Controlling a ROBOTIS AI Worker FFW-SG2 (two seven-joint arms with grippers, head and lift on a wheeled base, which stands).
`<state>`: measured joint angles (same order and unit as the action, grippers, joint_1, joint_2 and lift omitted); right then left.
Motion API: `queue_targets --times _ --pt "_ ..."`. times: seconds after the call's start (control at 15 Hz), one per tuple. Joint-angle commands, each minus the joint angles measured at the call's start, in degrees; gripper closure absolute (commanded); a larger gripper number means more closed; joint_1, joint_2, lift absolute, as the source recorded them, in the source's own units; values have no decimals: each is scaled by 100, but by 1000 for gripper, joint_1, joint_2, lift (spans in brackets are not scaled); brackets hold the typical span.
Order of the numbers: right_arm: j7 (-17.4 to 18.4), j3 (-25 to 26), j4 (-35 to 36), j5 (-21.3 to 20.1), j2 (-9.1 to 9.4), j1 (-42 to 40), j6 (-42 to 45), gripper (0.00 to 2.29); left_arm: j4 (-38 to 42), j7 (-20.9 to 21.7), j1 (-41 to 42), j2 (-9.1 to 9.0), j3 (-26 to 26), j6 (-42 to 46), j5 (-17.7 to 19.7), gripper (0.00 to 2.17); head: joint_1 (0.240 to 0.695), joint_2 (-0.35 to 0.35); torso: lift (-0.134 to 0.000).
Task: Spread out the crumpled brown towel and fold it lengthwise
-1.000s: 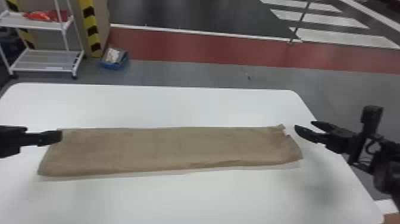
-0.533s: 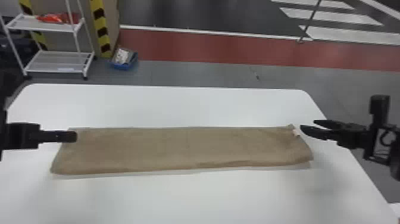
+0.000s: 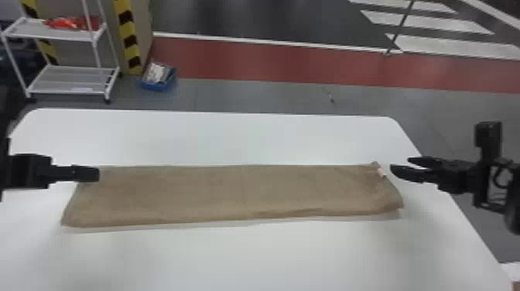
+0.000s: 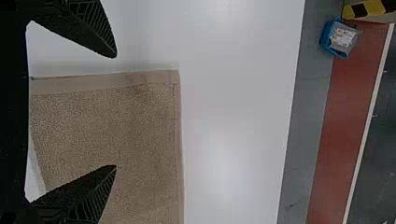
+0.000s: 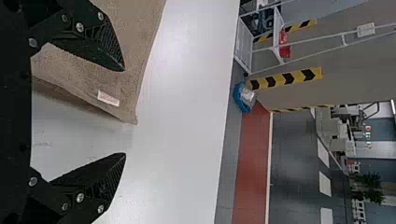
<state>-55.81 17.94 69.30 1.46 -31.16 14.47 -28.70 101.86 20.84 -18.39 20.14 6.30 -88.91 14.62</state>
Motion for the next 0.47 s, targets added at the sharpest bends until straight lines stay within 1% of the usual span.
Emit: queue_targets --times 0.0,0.13,0.33,0.4 --pt "0 43 128 -146 5 -93 -79 282 -26 -10 134 -54 -24 -112 -21 39 695 -175 -123" --pt "-9 87 286 -181 -4 -199 -185 282 -17 -1 266 -71 -24 246 -12 39 695 -184 -123" --pt "-18 95 444 -190 -13 -225 -396 282 -17 -1 345 -124 -15 527 -3 46 695 -192 -123" --pt "-27 95 444 -190 -13 -216 -413 282 -17 -1 380 -124 -15 650 -3 87 695 -194 -123"
